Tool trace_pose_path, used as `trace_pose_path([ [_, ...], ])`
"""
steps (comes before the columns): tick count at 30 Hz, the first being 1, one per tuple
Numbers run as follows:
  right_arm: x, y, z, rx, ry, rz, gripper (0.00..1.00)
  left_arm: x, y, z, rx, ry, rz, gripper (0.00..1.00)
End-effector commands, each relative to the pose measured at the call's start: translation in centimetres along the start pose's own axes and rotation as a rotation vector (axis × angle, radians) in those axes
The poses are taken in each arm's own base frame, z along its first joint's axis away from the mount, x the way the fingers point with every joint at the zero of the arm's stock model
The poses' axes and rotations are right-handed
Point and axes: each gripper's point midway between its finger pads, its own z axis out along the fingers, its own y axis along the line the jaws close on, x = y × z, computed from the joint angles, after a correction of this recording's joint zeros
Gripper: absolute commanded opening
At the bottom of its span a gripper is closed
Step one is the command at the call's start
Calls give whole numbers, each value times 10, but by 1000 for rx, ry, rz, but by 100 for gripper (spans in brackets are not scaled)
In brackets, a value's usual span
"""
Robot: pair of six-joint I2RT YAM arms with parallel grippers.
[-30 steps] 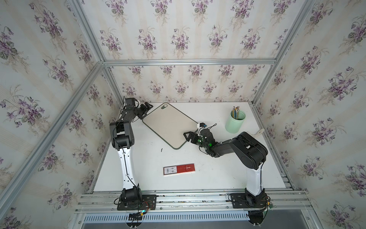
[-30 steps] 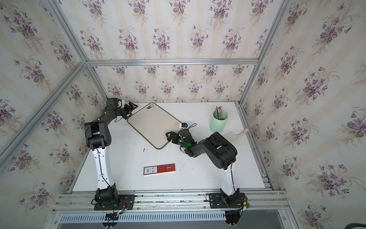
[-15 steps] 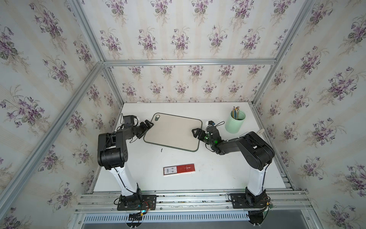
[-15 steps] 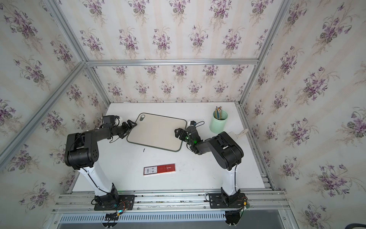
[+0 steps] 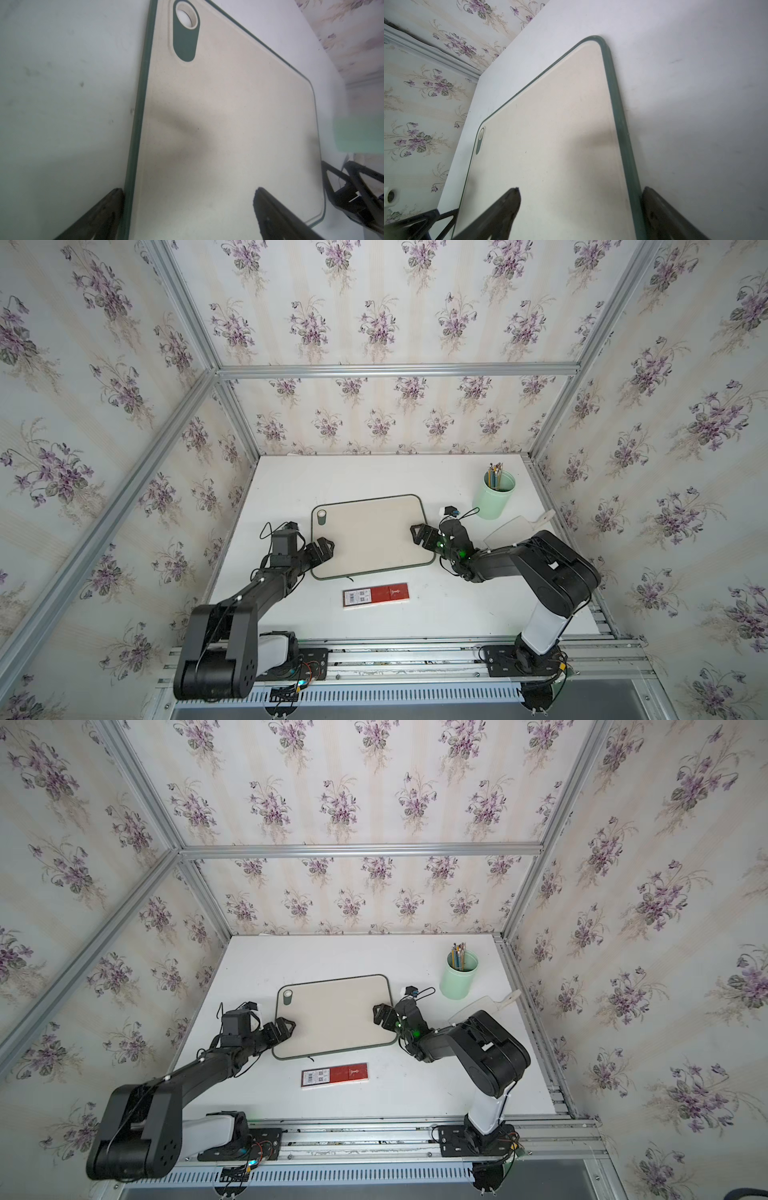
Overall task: Align the knife with the edge of the cutting board
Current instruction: Adjust the work surface at the center of the board.
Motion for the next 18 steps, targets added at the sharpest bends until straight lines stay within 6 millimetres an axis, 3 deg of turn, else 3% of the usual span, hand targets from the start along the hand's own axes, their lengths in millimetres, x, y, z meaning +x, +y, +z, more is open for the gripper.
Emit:
trace_pose_path([
  [1, 81, 9, -28, -99, 360, 109, 94, 79, -31, -16, 154, 302, -118, 100],
  [8, 95, 10, -66, -132, 363, 101, 94, 107, -31, -32, 144, 327, -62, 100],
  [18, 92, -7, -95, -85, 312, 75, 94, 109, -40, -24, 153, 352, -21, 99],
])
